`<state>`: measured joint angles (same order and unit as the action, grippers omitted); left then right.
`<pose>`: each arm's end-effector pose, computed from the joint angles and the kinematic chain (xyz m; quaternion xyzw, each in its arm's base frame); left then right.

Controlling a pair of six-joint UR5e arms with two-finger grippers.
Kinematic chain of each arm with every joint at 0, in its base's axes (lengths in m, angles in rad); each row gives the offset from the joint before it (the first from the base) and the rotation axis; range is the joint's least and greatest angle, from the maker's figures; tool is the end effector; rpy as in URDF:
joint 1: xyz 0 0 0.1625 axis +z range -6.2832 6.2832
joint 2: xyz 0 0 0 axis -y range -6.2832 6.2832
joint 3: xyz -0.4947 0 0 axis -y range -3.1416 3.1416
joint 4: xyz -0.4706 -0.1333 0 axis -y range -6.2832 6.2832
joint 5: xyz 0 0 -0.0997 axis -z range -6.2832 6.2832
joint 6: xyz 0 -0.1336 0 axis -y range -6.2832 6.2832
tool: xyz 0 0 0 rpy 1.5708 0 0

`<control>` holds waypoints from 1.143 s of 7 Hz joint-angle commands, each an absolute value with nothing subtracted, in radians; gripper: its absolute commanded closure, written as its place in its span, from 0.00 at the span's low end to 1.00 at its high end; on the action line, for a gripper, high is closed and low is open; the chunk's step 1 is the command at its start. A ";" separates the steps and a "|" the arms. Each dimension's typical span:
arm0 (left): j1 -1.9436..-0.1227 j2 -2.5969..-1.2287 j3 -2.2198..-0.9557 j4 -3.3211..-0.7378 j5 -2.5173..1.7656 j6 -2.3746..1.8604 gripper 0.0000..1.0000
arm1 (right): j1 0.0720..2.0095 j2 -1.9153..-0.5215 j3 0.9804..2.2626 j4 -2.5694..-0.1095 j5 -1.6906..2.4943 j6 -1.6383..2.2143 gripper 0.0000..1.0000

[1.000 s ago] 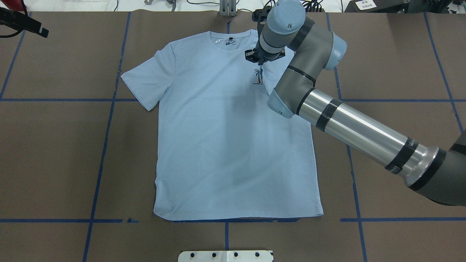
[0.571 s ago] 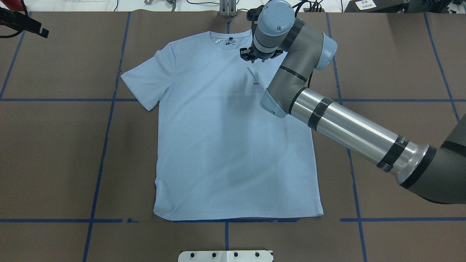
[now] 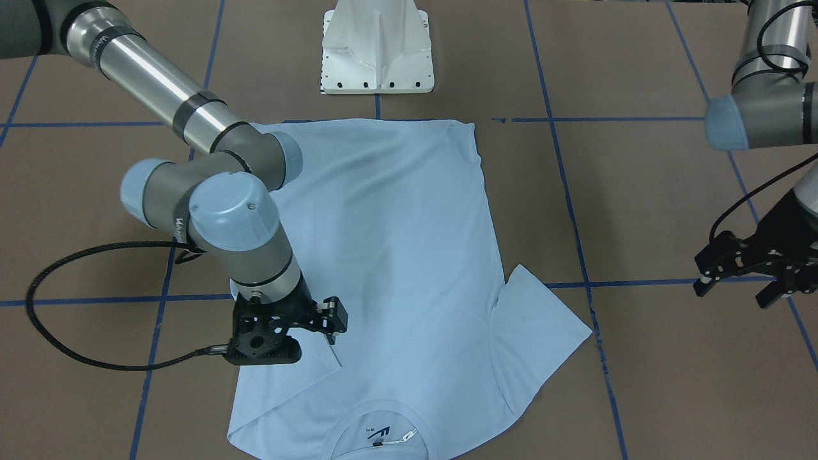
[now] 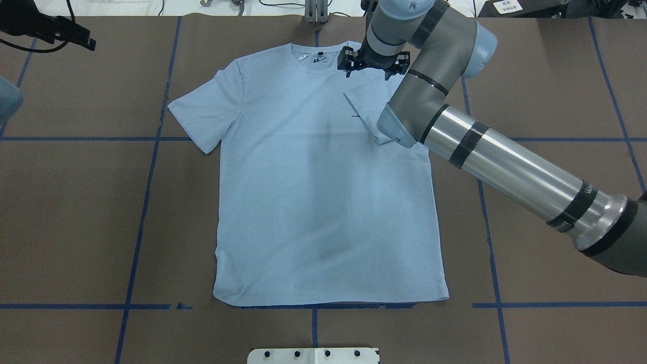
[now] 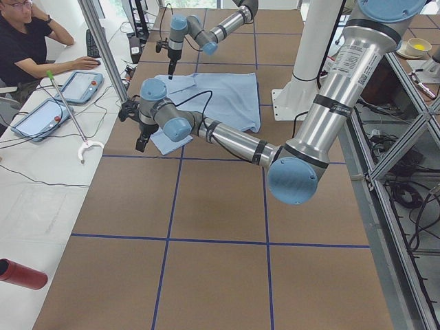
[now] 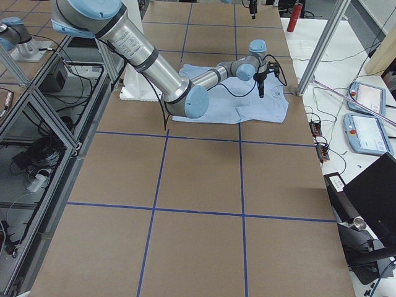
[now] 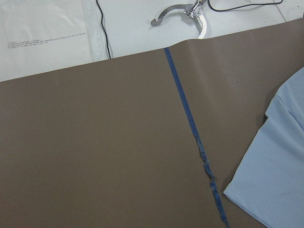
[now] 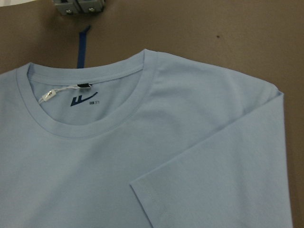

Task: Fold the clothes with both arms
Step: 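Release the sleeve and raise the right gripper while the left arm approaches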

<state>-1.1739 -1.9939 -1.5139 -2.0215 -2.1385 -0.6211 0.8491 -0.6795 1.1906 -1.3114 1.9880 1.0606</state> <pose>0.2498 -0.7550 0.4495 0.2077 0.4102 0.0120 0.8879 -0.5694 -0.7669 0.2614 0.0818 -0.4066 0.0762 0.9068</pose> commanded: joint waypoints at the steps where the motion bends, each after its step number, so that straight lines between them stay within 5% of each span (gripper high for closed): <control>1: -1.039 -2.011 -1.508 -2.081 -2.016 -0.872 0.00 | 0.900 -0.735 1.395 -1.631 2.049 1.036 0.00; 4: -0.938 -2.019 -1.429 -2.218 -1.843 -1.142 0.00 | 0.974 -0.886 1.573 -1.672 2.158 0.973 0.00; 8: -0.816 -2.112 -1.252 -2.263 -1.683 -1.243 0.00 | 1.017 -0.937 1.623 -1.669 2.234 0.937 0.00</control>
